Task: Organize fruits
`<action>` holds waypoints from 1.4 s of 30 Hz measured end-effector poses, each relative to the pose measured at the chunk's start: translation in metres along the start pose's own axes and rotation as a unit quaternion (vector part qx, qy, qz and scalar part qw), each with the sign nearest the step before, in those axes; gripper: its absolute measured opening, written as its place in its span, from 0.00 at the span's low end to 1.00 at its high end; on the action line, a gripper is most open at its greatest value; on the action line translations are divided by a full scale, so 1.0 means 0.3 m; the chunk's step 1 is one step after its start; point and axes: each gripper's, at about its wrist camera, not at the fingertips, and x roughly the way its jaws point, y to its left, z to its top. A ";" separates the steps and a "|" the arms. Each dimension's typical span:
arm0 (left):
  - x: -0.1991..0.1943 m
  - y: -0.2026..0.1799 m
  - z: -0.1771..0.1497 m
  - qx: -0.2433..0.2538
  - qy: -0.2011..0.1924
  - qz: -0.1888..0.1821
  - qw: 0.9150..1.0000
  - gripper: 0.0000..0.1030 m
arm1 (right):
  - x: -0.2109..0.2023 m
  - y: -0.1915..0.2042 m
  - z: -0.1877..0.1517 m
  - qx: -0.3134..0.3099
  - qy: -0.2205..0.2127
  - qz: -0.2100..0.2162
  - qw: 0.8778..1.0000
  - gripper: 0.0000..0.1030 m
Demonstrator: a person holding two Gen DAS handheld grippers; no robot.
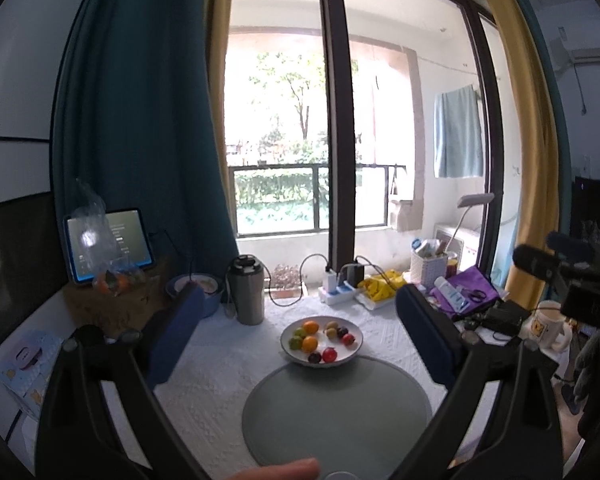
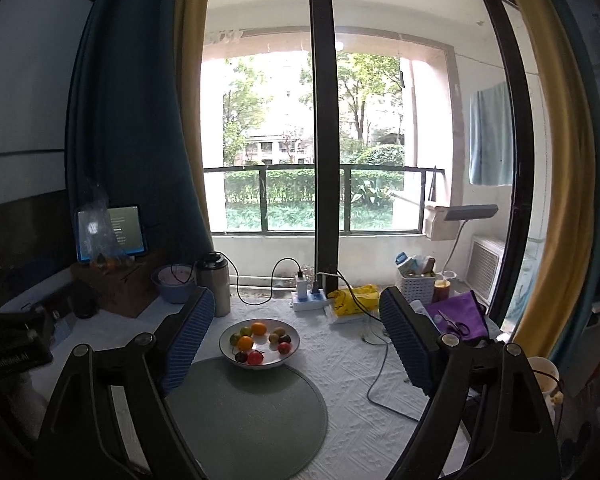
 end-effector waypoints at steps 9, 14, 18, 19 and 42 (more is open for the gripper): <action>-0.015 0.016 0.006 -0.016 -0.008 -0.015 1.000 0.94 | -0.005 0.009 -0.003 0.000 -0.004 0.002 1.000 0.85; -0.020 0.026 0.003 -0.023 -0.010 -0.008 1.000 0.94 | -0.013 0.012 -0.003 -0.001 -0.003 0.005 1.000 0.85; -0.019 0.030 0.003 -0.027 -0.010 -0.005 1.000 0.94 | -0.015 0.015 -0.001 -0.001 -0.004 0.006 1.000 0.85; -0.020 0.029 0.002 -0.028 -0.010 -0.005 1.000 0.94 | -0.015 0.017 -0.001 0.000 -0.004 0.006 1.000 0.85; -0.037 0.041 -0.002 -0.031 -0.023 -0.005 0.999 0.94 | -0.018 0.047 -0.002 -0.004 -0.001 0.016 1.000 0.85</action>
